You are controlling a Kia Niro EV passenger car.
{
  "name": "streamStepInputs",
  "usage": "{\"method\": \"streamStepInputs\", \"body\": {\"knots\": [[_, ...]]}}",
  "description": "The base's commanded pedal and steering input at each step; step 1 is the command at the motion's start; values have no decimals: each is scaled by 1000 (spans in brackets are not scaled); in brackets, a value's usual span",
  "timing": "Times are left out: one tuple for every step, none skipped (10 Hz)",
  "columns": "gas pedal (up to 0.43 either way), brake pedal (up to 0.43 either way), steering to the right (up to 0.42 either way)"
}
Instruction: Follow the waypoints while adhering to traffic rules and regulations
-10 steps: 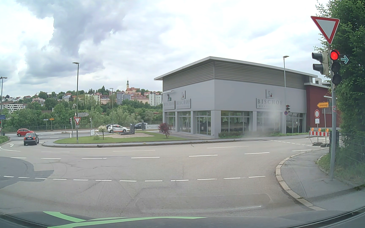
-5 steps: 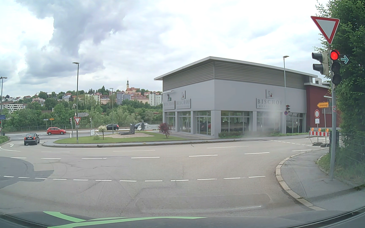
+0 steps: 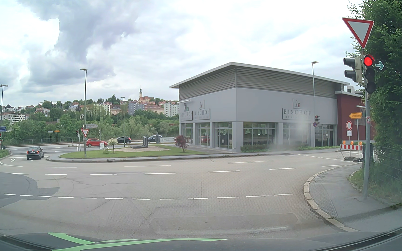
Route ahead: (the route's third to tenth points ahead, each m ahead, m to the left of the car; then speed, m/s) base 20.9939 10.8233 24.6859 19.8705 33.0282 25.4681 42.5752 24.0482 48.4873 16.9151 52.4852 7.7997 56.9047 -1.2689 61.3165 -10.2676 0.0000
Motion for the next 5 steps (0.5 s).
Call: {"method": "streamStepInputs", "body": {"knots": [[0, 360, 0], [0, 360, 0], [0, 366, 0], [0, 360, 0], [0, 360, 0]]}}
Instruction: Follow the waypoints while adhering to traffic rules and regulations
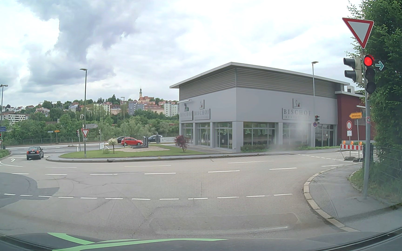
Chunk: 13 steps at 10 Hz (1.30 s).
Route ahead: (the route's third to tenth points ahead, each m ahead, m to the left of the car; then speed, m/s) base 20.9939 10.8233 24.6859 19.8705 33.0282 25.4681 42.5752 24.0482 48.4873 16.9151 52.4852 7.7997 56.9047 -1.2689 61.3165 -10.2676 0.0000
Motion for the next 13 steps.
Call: {"method": "streamStepInputs", "body": {"knots": [[0, 366, 0], [0, 360, 0], [0, 366, 0], [0, 360, 0], [0, 360, 0], [0, 360, 0], [0, 360, 0], [0, 360, 0], [0, 360, 0], [0, 360, 0], [0, 360, 0], [0, 360, 0], [0, 360, 0]]}}
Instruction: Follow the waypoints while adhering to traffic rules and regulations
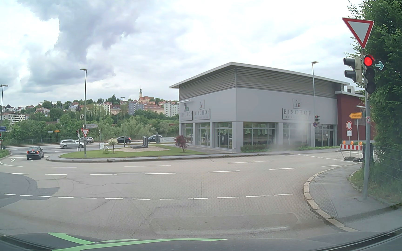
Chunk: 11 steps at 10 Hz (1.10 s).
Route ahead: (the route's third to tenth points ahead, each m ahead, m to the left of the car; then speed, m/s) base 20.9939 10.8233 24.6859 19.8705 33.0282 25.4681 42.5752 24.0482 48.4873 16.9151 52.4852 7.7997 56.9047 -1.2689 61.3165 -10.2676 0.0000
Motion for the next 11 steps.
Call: {"method": "streamStepInputs", "body": {"knots": [[0, 360, 0], [0, 366, 0], [0, 360, 0], [0, 360, 0], [0, 360, 0], [0, 366, 0], [0, 360, 0], [0, 360, 0], [0, 360, 0], [0, 366, 0], [0, 366, 0]]}}
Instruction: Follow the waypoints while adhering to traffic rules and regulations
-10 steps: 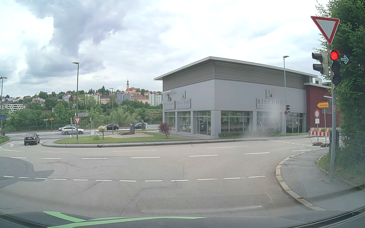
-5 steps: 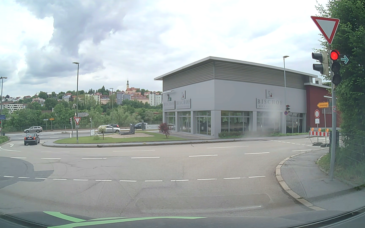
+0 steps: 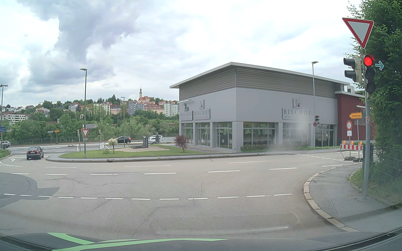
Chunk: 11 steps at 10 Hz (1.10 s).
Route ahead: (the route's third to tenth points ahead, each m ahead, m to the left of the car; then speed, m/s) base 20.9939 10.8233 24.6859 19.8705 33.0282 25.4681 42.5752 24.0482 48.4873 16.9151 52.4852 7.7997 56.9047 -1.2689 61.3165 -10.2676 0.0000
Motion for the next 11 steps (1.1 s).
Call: {"method": "streamStepInputs", "body": {"knots": [[0, 360, 0], [0, 360, 0], [0, 360, 0], [0, 360, 0], [0, 366, 0], [0, 360, 0], [0, 366, 0], [0, 360, 0], [0, 360, 0], [0, 366, 0], [0, 360, 0]]}}
